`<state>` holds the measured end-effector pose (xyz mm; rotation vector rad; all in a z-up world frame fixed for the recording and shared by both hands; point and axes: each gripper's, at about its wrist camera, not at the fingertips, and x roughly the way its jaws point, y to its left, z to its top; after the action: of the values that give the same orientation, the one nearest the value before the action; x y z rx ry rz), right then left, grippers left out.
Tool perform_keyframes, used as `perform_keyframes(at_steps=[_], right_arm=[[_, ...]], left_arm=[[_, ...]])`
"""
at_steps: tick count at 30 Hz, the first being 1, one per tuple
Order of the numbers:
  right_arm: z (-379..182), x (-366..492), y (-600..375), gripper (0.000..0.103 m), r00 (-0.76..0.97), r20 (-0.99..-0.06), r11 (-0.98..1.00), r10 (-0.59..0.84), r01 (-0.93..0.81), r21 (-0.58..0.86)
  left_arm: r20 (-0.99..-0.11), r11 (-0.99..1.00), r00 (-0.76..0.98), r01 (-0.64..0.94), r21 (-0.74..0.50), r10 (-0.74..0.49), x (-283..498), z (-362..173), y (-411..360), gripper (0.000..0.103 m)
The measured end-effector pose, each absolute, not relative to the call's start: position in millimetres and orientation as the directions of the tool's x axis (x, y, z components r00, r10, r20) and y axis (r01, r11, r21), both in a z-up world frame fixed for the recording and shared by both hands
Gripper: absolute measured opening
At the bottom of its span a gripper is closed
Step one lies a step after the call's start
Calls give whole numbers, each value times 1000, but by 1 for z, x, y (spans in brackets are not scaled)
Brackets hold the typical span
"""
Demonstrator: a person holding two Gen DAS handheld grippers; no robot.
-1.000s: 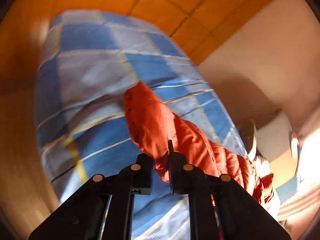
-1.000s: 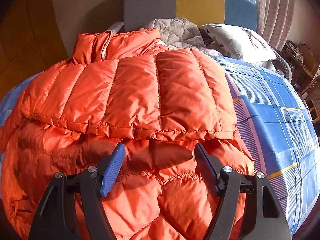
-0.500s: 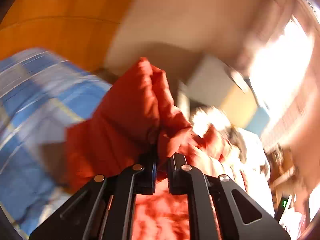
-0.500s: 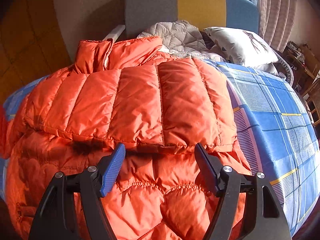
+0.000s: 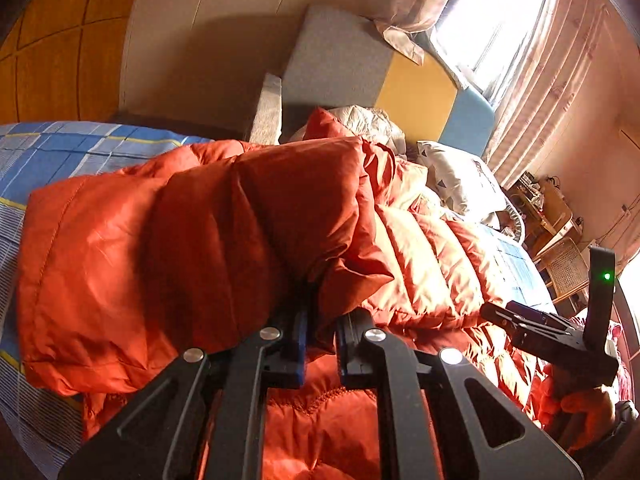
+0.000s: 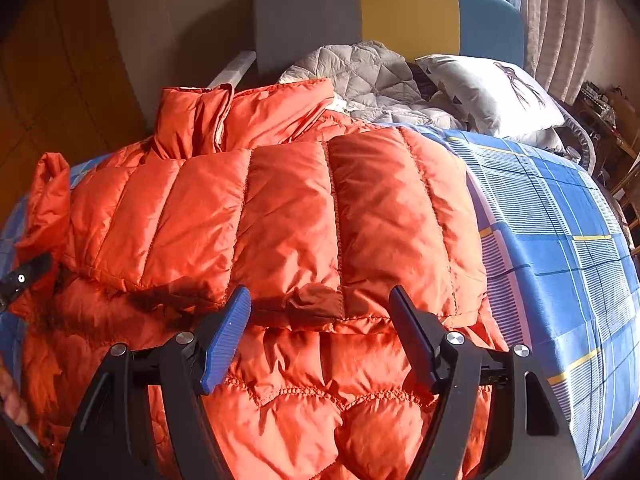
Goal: Fold large clothes
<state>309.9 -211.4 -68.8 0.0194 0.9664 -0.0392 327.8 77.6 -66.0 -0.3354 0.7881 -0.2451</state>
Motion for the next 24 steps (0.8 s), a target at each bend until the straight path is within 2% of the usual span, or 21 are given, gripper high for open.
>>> perform_keyframes(at_steps=[2,3,4,6,15,24], right_arm=[[-69,311,-209,71,567,-824,999,-17,41,8],[-69,312,-208,71,566,-824,999,-15,39,9],[-69,313,-207,71,565,-825,999,-11,38,12],[-69,314,-204,70,561,-828,999,-2,38,23],[-59,321,-177,64,566,-813,988,134,-12,154],[-52,331,-102,64,542,-792,960,280,-151,236]], left_arm=[[-651,921,681,91,-378,-334,329,-65,74,19],[-647,916,678,102,-387,-349,331,-65,71,31],[-642,909,673,114,-400,-367,333,-65,72,53],[-632,903,674,127,-411,-383,333,-62,65,73],[-589,886,713,97,-454,-380,287,-61,87,72],[-673,917,700,-66,-394,-239,258,-91,133,71]])
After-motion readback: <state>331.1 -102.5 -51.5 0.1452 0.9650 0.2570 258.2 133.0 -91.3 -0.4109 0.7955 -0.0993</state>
